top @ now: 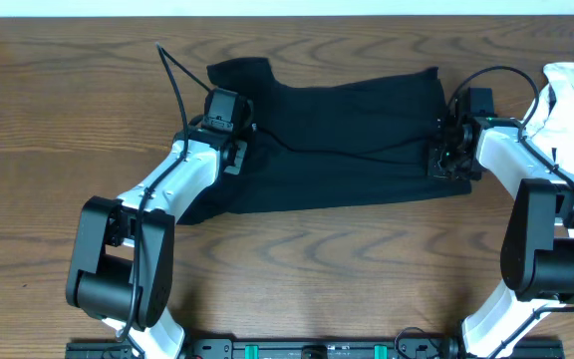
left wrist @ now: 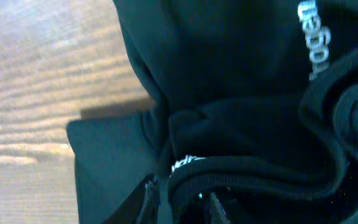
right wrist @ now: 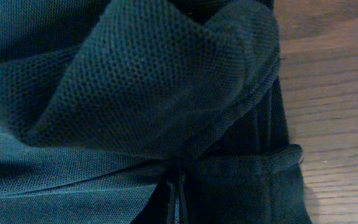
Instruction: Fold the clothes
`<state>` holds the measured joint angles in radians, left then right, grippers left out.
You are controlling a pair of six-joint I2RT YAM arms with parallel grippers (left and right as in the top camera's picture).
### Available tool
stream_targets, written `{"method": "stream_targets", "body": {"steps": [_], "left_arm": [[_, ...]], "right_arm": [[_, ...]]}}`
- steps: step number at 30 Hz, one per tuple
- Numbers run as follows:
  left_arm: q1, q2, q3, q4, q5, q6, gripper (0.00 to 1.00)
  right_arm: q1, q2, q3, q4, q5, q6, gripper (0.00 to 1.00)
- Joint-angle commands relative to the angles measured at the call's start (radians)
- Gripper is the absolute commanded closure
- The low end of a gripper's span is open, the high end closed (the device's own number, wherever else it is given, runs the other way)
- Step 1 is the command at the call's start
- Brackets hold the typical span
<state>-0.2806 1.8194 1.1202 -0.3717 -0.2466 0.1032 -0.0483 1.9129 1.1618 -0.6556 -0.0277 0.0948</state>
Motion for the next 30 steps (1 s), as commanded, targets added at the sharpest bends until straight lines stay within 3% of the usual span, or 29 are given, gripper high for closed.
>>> {"method": "stream_targets", "body": {"steps": [1,17,27,30], "left_arm": [[0.001,0.008,-0.003,0.031,-0.035,0.002,0.74],[0.013,0.008,-0.001,0.23,-0.035,-0.014,0.73],[0.02,-0.088,0.038,-0.072,0.032,-0.077,0.73],[0.02,-0.082,0.033,-0.111,0.035,-0.03,0.62]], "right_arm": [[-0.024,0.036,-0.032,0.002,0.057,0.005,0.96],[-0.024,0.036,-0.032,0.009,0.057,0.005,0.97],[-0.024,0.036,-0.032,0.013,0.056,0.005,0.96],[-0.024,0.036,-0.032,0.013,0.056,0.005,0.96]]}}
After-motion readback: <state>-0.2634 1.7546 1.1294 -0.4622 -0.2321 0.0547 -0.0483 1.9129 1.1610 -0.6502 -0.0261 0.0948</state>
